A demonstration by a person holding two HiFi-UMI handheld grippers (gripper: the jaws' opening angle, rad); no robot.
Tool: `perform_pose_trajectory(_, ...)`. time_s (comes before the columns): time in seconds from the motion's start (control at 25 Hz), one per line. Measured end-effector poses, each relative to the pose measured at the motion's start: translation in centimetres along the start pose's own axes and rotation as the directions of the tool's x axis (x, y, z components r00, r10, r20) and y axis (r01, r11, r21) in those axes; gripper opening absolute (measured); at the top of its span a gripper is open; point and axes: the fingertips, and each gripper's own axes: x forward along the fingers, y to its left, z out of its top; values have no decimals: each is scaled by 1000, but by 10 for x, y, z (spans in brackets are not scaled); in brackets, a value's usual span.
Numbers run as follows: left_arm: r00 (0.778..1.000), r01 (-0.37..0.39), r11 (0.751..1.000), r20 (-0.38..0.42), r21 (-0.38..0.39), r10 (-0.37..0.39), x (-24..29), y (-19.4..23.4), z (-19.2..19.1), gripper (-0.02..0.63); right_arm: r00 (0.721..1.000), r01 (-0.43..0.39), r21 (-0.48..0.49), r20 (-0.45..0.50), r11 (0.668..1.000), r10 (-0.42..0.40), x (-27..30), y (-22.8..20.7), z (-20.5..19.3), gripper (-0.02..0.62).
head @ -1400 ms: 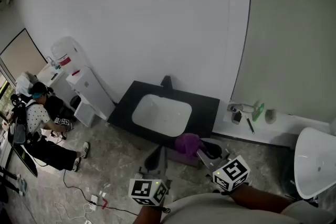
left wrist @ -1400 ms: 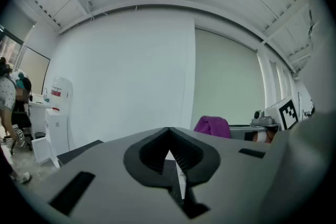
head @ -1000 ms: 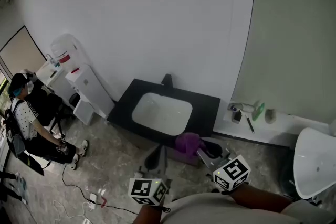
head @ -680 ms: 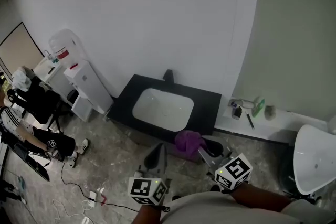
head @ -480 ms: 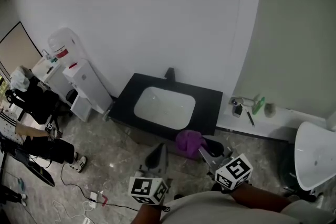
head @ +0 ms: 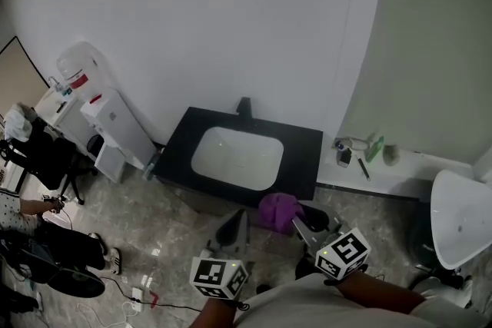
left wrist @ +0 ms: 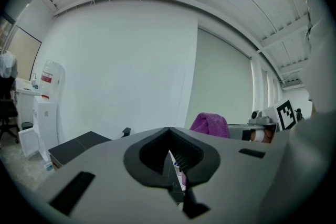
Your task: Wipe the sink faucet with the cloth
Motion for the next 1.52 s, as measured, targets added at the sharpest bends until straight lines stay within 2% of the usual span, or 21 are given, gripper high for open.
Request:
perform_pose_trajectory(0.16,1000,-19,1000,-13,3,19,42,13,-2,6,1000,-10,4,-2,1000,10,26,-40,-2,53)
perform_pose_trajectory(0.36,995,-101,995,-2,2,101,122,40,3,6,995,-94,29,-15,995,94,83,-112,-5,54)
perform_pose_trajectory(0.56,987,-162,987,-14,-25,161,218,55,7,6,978,-193,30,-73,981,194,140,-188,1,54)
perform_pose_trajectory(0.68,979,-202,979,-21,-35,201,257,65,9,6,963,-243,51,-111,969,247,165,-221,-7,54)
perform_pose_trajectory(0.8,971,-238,970,-31,-46,236,285,83,4,6,954,-257,76,-142,963,266,194,-252,-20,54)
perform_pose_trajectory(1.0,960,-278,958,-49,-69,275,309,125,-4,6,951,-232,92,-185,968,246,254,-285,-42,54)
perform_pose_trajectory(1.32,952,-295,949,-117,-111,283,318,182,-28,6,963,-128,-50,-246,990,112,423,-364,-85,54)
perform_pose_trajectory(1.44,948,-300,947,-146,-113,283,315,197,-40,6,952,-97,-88,-299,991,67,482,-388,-110,54)
perform_pose_trajectory(1.52,943,-309,944,-163,-118,288,312,210,-48,6,935,-83,-90,-352,992,47,509,-395,-132,54)
